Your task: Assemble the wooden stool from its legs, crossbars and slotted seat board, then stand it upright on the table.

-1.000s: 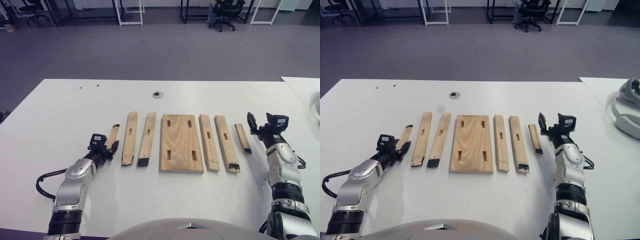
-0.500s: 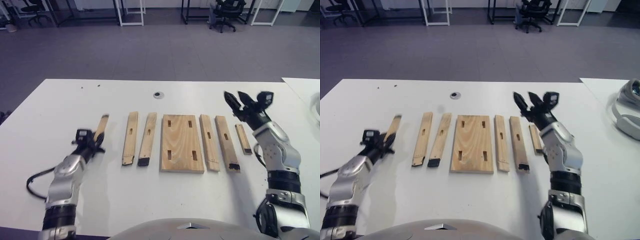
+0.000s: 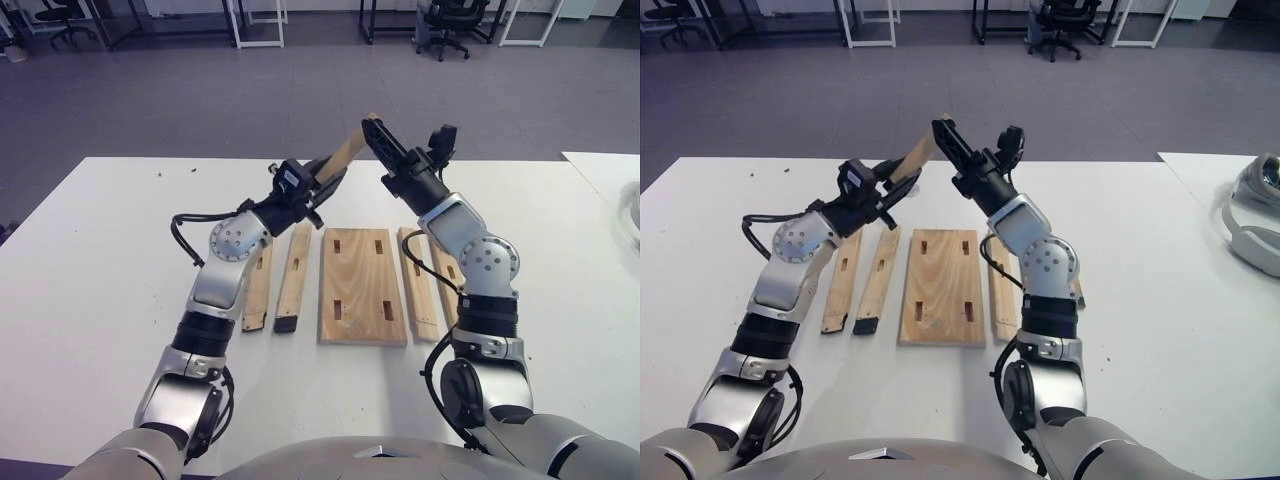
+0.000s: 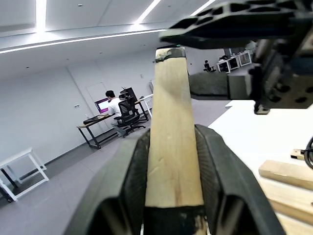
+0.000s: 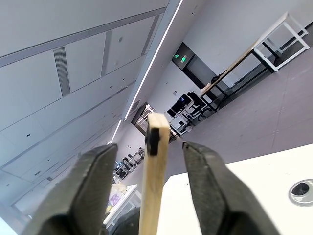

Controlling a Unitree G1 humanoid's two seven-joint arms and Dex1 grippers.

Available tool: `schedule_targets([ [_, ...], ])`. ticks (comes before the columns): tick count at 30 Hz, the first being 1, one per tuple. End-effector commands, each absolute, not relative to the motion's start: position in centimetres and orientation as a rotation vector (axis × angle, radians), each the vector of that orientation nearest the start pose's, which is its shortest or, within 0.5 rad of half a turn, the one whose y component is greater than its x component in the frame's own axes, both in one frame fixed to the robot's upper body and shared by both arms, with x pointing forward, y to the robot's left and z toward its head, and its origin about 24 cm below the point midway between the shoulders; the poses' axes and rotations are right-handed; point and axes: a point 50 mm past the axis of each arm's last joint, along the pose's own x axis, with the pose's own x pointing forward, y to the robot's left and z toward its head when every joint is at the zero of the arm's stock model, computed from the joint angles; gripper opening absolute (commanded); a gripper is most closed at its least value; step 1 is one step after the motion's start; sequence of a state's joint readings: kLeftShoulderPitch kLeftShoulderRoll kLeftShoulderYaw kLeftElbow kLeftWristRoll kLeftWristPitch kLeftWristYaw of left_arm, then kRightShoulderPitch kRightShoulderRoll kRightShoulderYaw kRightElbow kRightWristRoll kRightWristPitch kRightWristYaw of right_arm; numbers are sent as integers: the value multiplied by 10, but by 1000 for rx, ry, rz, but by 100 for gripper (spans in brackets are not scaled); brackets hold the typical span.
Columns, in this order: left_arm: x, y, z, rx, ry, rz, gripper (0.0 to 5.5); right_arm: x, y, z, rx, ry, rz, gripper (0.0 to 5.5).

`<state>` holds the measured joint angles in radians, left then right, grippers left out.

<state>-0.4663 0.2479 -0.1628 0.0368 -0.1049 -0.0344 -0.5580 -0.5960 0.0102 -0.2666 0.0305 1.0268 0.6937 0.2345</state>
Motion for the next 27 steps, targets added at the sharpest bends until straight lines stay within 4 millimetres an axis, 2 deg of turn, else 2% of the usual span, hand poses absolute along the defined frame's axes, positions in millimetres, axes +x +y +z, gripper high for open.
schedule_targets([
  [1,305,98,149,341,-361,-819,129,325,-96,179,949,1,788,165],
  [7,302,97,148,351,-369,-838,129,321,-97,174,952,28,781,51],
  [10,300,96,145,390,-365,-858,129,318,-101,174,960,25,774,41],
  [11,300,96,144,389,-354,-857,167,316,-103,172,956,22,761,41],
  [13,303,100,139,408,-314,-822,200,311,-122,162,900,-10,657,41],
  [16,306,120,129,407,-244,-699,256,291,-175,131,904,-55,412,41],
  [18,302,134,125,344,-220,-605,290,272,-200,114,880,-64,272,41],
  [19,301,141,123,315,-199,-552,312,265,-205,105,838,-44,219,41],
  [22,298,150,111,318,-130,-464,318,257,-209,81,746,19,105,41],
  [27,293,150,110,292,-117,-453,318,253,-211,65,713,47,35,41],
])
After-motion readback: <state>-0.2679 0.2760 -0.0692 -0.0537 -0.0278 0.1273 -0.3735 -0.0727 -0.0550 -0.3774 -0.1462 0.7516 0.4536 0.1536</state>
